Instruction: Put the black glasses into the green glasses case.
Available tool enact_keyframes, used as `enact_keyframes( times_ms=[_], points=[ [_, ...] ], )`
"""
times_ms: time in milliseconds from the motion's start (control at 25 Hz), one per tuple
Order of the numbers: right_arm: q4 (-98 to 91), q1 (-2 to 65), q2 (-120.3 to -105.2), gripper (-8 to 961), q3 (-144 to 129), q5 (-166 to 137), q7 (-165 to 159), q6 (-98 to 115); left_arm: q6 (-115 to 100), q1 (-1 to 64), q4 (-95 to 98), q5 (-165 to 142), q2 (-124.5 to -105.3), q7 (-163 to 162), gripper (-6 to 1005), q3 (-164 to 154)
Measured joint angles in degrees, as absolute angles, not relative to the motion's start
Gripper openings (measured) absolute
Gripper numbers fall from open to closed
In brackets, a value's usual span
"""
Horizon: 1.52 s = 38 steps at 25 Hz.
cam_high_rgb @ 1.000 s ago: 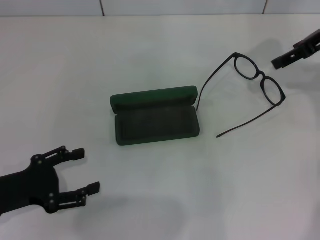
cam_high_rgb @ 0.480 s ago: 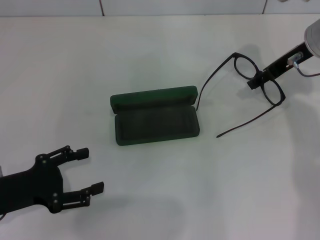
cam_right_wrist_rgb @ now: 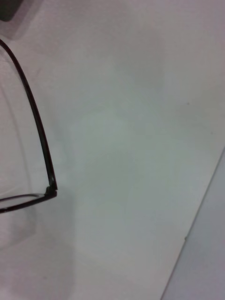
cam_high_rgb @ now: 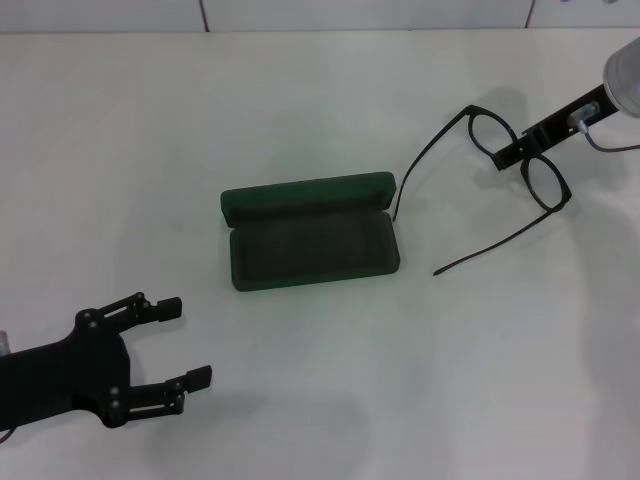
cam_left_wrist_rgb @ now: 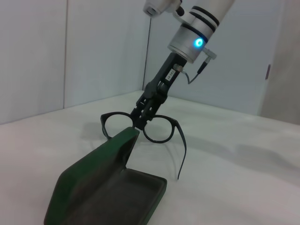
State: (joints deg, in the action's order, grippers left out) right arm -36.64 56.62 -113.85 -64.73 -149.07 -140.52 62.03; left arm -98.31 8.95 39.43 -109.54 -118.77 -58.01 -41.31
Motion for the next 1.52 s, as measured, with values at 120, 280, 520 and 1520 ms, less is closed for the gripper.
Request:
enact_keyframes(
  times_ms=[120,280,520,1520],
  points=[
    [-35.4,57.1,-113.96,869,-64.0,-149.0,-140.6,61.0,-98.3,9.0,39.6,-109.6,-118.81,-58.0,844,-41.3],
    [-33.7,57.9,-114.13,870,-63.3,-148.9,-140.6,60.6,-98.2,9.1,39.6,-109.7,-118.82,-58.0,841,-41.3],
    [-33.4,58.4,-114.33,744,-63.4,-149.0,-141.3,61.6,-98.0,9.4,39.6,-109.7,-118.80,-58.0,837,-41.3],
    [-37.5,56.8,-113.69,65,-64.4,-149.8,-141.2,62.4,-98.0,9.8,39.3,-109.3,-118.55,-58.1,819,-40.9]
  ],
)
